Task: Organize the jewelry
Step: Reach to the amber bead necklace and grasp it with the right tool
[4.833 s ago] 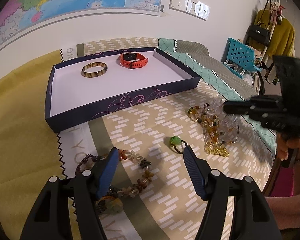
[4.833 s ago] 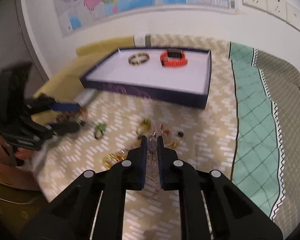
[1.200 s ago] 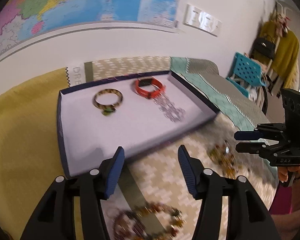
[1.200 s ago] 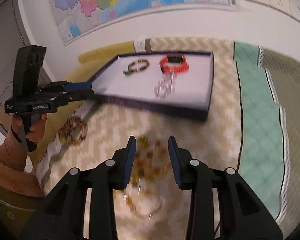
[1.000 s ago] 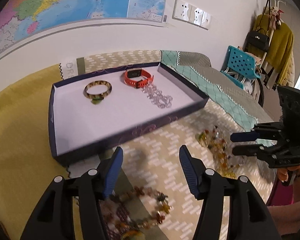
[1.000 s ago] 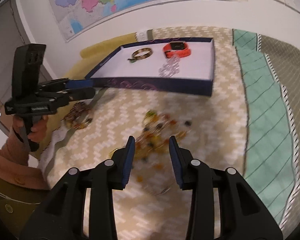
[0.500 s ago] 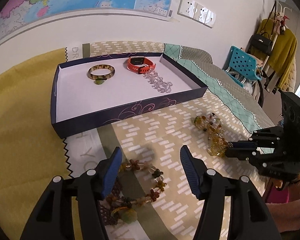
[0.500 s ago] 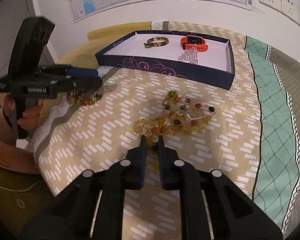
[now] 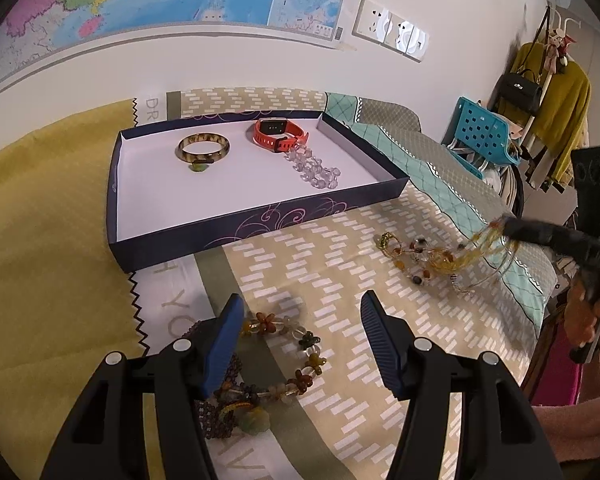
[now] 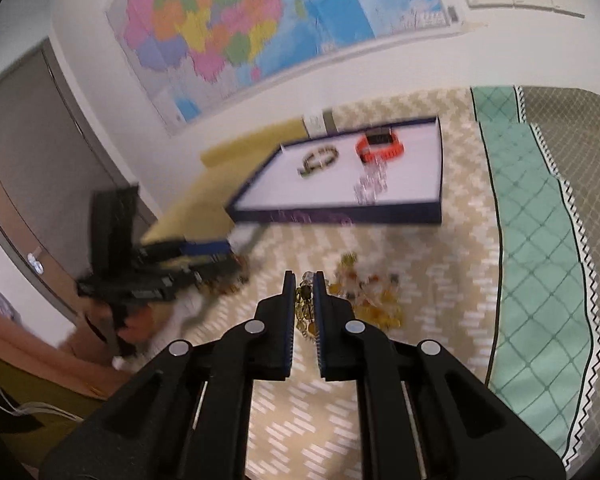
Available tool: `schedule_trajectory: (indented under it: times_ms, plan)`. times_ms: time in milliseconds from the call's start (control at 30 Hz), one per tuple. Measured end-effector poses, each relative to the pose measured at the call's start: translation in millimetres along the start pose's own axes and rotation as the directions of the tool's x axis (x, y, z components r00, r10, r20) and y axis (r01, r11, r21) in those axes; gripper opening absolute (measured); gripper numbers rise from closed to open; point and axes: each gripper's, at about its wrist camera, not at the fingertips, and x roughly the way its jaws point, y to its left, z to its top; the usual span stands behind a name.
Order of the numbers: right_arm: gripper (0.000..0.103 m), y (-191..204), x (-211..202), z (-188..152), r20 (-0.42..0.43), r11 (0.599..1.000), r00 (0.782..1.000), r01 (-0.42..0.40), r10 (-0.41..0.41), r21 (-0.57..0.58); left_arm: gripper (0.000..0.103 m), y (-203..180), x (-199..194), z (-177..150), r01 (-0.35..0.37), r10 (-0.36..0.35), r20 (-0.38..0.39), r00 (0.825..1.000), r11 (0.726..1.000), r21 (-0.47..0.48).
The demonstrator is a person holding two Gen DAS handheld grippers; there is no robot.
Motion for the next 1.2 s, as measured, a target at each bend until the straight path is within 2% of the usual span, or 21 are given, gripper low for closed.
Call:
schedule_trajectory:
  times_ms: [133,200,367,433,533,567,633,733,800,867,933,1067,1200]
  plan:
    - [0.009,6,-5,10,0.020,1.000,1.000,-0.014,0.014,-0.022,0.058,-2,-3,1,0.006,-0.006,0.011,1.000,1.000,0.005]
    - [0.009,6,3,8,-0.007,1.000,1.000,-0.016,0.016,-0.019,0.058,-4,-4,1,0.012,-0.012,0.014,1.000,1.000,0.008]
    - [0.018,0,24,-14,-0.098,1.000,0.995,-0.004,0.002,-0.016,0.058,-11,0,0,0.024,-0.024,0.002,1.000,0.999,0.025]
    - [0.001,-7,28,-21,-0.117,1.000,0.993,0.008,-0.007,0.006,0.058,-13,2,-1,0.029,-0.028,-0.005,1.000,0.999,0.035]
    - [0.001,-13,26,-26,-0.114,0.999,0.993,0.033,-0.030,0.029,0.058,-20,4,-1,0.053,-0.052,-0.015,0.999,0.997,0.055]
    - [0.005,-15,26,-27,-0.114,0.999,0.993,0.040,-0.036,0.036,0.058,-22,5,-2,0.055,-0.054,-0.016,0.998,0.997,0.063]
    - [0.028,-12,31,-30,-0.146,0.998,0.987,0.070,-0.069,0.003,0.058,-29,7,-2,0.069,-0.067,-0.022,0.998,0.994,0.084]
    - [0.033,5,48,-43,-0.217,0.989,0.968,0.106,-0.128,-0.106,0.058,-41,14,-4,0.084,-0.080,-0.041,0.996,0.990,0.115]
    - [0.033,13,58,-53,-0.249,0.975,0.952,0.134,-0.176,-0.176,0.058,-46,18,-5,0.090,-0.084,-0.052,0.995,0.988,0.125]
    - [0.032,19,58,-58,-0.229,0.959,0.949,0.162,-0.216,-0.233,0.059,-49,20,-5,0.099,-0.092,-0.059,0.994,0.987,0.129]
    - [0.015,19,56,-58,-0.216,0.945,0.941,0.204,-0.261,-0.255,0.059,-51,22,-5,0.103,-0.095,-0.064,0.993,0.986,0.130]
    - [0.011,12,43,-54,-0.201,0.969,0.959,0.160,-0.197,-0.186,0.059,-51,23,-6,0.106,-0.098,-0.068,0.993,0.986,0.129]
    - [0.011,3,19,-35,-0.118,0.992,0.987,0.100,-0.109,-0.080,0.059,-55,25,-6,0.117,-0.107,-0.076,0.991,0.983,0.142]
